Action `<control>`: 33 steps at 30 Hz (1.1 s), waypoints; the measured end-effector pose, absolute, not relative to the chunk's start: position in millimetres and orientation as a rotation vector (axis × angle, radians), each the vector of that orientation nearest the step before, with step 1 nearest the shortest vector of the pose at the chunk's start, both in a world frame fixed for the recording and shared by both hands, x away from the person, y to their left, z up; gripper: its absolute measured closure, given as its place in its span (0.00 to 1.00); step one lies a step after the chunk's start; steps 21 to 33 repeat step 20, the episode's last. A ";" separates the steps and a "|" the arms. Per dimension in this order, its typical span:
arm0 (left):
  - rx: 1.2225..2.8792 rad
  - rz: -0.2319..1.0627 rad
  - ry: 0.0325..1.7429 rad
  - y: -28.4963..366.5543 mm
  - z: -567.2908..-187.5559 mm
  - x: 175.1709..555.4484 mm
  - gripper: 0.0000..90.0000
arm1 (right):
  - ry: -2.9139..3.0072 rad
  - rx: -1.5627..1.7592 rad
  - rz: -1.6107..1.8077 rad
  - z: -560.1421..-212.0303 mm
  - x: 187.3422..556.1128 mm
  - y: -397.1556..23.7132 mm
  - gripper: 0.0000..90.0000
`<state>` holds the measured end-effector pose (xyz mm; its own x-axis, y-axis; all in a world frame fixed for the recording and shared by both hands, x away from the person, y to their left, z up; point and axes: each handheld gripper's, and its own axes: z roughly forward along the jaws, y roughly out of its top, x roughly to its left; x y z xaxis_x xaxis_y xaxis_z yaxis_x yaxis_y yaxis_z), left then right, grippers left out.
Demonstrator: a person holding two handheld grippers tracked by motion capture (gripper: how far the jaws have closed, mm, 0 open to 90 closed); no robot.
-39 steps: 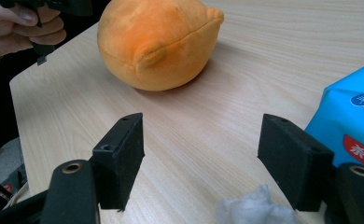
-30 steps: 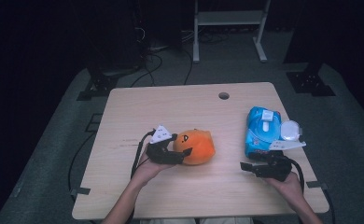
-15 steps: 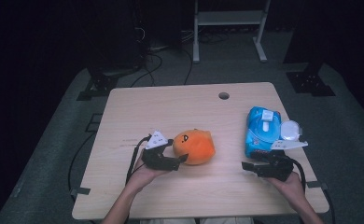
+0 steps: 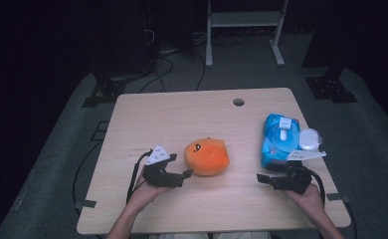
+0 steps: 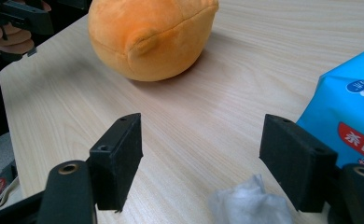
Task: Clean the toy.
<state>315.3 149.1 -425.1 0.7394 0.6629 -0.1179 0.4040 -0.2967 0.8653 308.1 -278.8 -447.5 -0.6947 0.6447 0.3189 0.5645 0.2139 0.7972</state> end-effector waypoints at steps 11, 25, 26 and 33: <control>1.919 0.323 0.865 167.1 -439.7 305.2 0.17 | 2.390 1.189 1.497 -449.2 308.1 -277.7 0.31; 1.910 0.304 0.909 183.6 -454.7 294.0 0.17 | 2.390 1.185 1.494 -450.1 306.3 -277.7 0.31; 1.910 0.304 0.909 183.6 -454.7 294.0 0.17 | 2.390 1.185 1.494 -450.1 306.3 -277.7 0.31; 1.910 0.304 0.909 183.6 -454.7 294.0 0.17 | 2.390 1.185 1.494 -450.1 306.3 -277.7 0.31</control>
